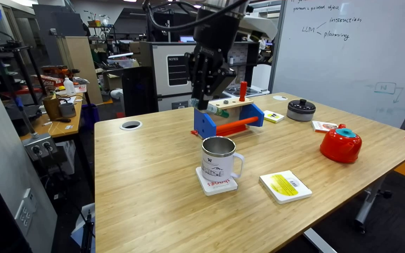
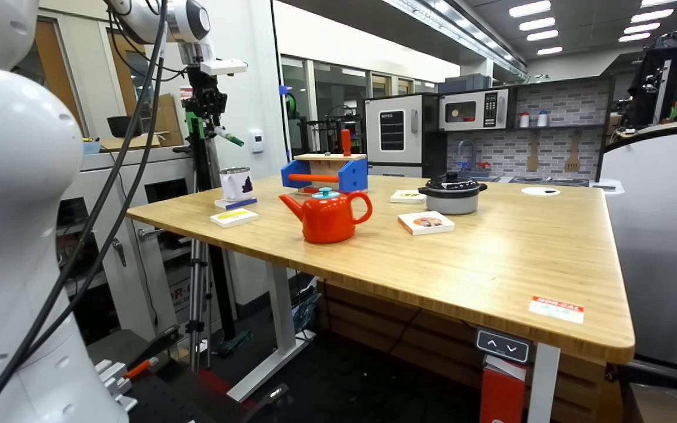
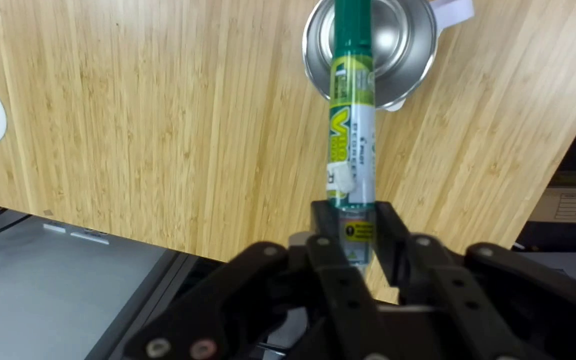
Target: Pick up the marker and put it in the cup
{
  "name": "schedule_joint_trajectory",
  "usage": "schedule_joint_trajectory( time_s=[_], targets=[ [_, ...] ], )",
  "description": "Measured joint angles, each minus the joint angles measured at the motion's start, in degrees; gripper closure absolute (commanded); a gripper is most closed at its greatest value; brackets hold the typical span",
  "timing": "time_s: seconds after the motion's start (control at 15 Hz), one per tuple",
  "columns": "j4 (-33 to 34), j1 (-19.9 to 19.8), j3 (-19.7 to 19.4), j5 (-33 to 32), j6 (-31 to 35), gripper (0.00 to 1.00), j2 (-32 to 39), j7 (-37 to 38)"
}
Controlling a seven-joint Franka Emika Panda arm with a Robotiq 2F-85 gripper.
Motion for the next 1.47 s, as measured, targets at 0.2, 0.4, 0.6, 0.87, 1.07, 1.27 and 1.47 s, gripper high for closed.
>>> schedule_joint_trajectory(
  time_s=[0.2,0.4,0.6,0.87,1.07,1.27,1.47],
  targets=[
    [0.09,0.32,0.69,0.79,-1.33,0.91,0.08,-0.01],
    [-0.33,0.31,1.16,3.40,-2.13,0.91,0.21,-0.47],
    [-0.76,0.18,1.23,5.74,-3.06,0.91,0.87,-1.38],
    [-1.41,-0.26,1.22,7.54,-3.29,0.91,3.22,-2.48],
    [-1.49,-0.69,1.22,8.18,-3.29,0.91,4.76,-3.08],
    [-1.21,-1.09,1.22,8.23,-3.29,0.91,4.99,-3.30],
    [-0.28,-1.38,1.22,8.24,-3.29,0.91,4.99,-3.35]
  ],
)
